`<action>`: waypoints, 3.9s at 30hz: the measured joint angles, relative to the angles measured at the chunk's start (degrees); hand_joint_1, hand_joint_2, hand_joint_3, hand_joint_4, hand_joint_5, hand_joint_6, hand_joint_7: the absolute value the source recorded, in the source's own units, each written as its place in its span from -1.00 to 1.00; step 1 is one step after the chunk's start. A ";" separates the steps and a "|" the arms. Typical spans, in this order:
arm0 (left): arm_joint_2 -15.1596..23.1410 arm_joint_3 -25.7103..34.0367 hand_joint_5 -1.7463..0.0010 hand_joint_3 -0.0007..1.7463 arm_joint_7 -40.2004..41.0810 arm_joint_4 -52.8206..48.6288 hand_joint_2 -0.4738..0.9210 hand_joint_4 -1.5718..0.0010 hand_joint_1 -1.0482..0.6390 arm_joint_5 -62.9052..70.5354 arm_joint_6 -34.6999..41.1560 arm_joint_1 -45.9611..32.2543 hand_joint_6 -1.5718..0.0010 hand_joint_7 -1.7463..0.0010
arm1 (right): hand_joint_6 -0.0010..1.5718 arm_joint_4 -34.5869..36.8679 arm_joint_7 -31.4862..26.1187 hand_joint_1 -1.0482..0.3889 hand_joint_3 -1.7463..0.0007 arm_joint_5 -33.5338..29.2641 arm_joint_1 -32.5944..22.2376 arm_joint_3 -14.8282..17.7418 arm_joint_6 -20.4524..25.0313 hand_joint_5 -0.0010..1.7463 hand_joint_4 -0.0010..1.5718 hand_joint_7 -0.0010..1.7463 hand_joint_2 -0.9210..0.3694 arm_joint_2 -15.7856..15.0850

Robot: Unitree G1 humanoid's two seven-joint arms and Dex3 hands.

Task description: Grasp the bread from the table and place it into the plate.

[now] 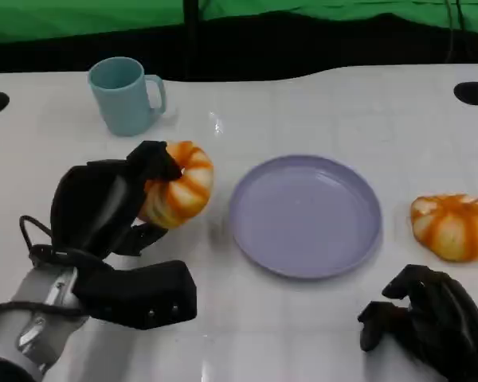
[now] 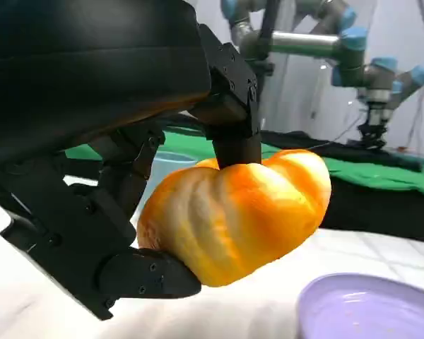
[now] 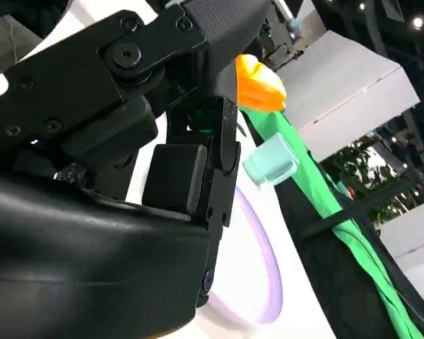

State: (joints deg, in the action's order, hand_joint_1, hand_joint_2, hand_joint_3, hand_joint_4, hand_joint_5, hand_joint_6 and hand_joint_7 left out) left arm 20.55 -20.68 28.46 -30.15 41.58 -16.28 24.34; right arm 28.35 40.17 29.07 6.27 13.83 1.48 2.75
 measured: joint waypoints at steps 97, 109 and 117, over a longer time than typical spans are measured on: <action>-4.44 -1.63 0.47 -0.69 -32.23 -2.42 1.00 0.34 -0.70 -12.11 -13.05 12.24 0.36 0.89 | 1.00 -3.11 -0.33 -1.00 0.99 0.33 -2.18 -1.59 0.52 -0.15 0.99 -0.61 -0.76 0.53; -11.41 8.36 -0.40 -0.67 -40.41 -8.10 1.00 0.06 -0.49 -40.13 -28.37 -1.08 -0.22 0.78 | 1.00 -2.09 -0.01 -0.99 1.00 0.38 -1.95 -1.36 0.55 -0.15 0.98 -0.62 -0.77 0.07; -16.91 14.71 -0.91 -0.60 -51.80 -5.79 1.00 0.26 -0.56 -55.92 -25.01 -9.02 0.13 -0.13 | 1.00 -2.14 0.16 -0.99 1.00 0.41 -1.97 -1.36 0.55 -0.14 0.97 -0.63 -0.76 0.07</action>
State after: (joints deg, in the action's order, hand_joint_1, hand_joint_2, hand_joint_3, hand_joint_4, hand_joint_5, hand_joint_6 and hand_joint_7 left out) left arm 3.65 -5.96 -23.34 -35.93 -14.34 -41.29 15.31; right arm 26.22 40.33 29.48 4.30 12.47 2.03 2.82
